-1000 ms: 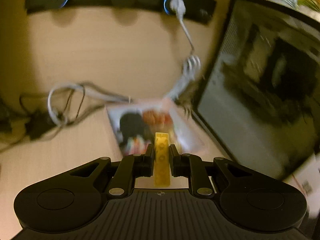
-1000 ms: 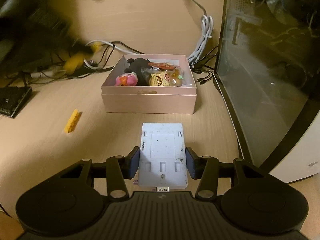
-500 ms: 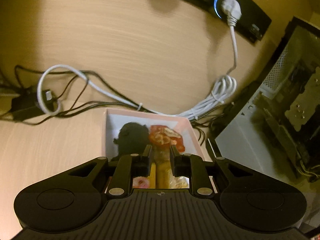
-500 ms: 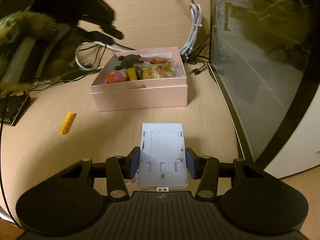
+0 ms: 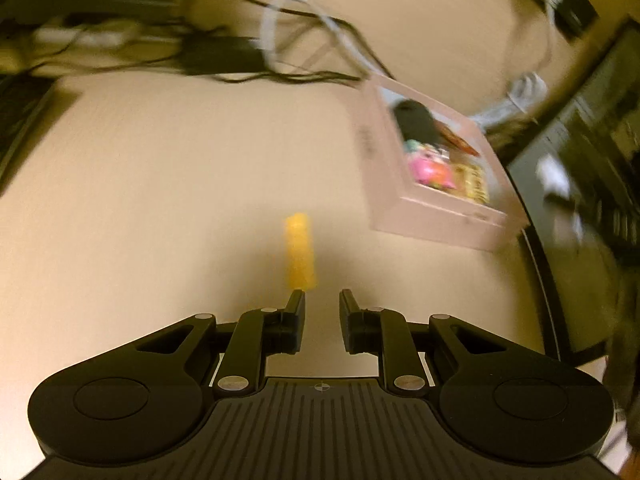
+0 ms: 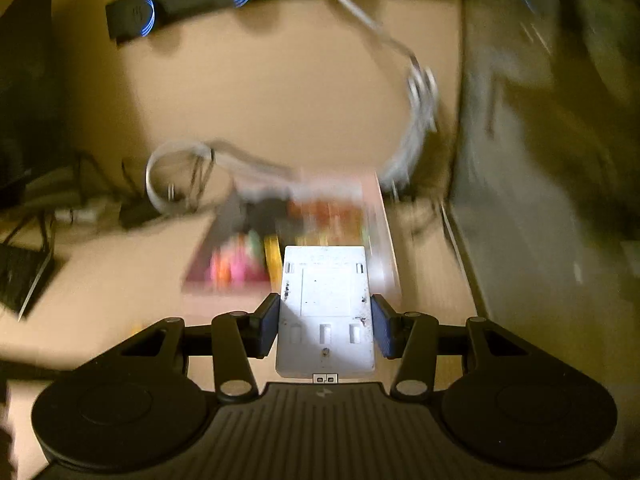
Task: Organize objects
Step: 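Grasp the second yellow brick with the left tool while the right tool moves to the purple star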
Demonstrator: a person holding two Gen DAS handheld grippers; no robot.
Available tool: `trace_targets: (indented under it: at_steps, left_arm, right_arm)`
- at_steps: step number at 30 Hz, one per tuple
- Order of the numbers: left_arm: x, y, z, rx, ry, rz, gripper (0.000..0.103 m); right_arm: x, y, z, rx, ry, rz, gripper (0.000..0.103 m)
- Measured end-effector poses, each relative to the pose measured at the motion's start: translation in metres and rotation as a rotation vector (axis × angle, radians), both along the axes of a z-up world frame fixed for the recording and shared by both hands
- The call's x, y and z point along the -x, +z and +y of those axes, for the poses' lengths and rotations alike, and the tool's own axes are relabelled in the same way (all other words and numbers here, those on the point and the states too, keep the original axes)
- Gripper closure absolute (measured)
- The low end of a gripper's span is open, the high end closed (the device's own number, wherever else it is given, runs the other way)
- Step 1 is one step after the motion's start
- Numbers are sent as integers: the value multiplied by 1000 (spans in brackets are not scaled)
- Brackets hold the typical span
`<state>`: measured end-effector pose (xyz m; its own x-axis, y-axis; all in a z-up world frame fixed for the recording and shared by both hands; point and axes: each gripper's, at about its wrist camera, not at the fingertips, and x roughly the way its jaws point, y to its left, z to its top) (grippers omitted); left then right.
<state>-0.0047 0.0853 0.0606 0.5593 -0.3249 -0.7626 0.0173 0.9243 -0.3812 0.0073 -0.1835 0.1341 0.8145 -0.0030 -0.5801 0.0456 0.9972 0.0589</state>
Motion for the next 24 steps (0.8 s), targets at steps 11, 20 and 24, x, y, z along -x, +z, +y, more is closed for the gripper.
trace_targets:
  at_steps: [11,20,24]
  left_arm:
    - [18,-16,47,-4,123,54,83]
    - [1,-16,16,-33,29,22,83]
    - [-9,-18,-1,-61,20,11,83]
  right_arm:
    - [-75,-5,32,40,-11,39,8]
    - [18,-59,35,43,-14,192,0]
    - [67,-78,26,45,-5,271,0]
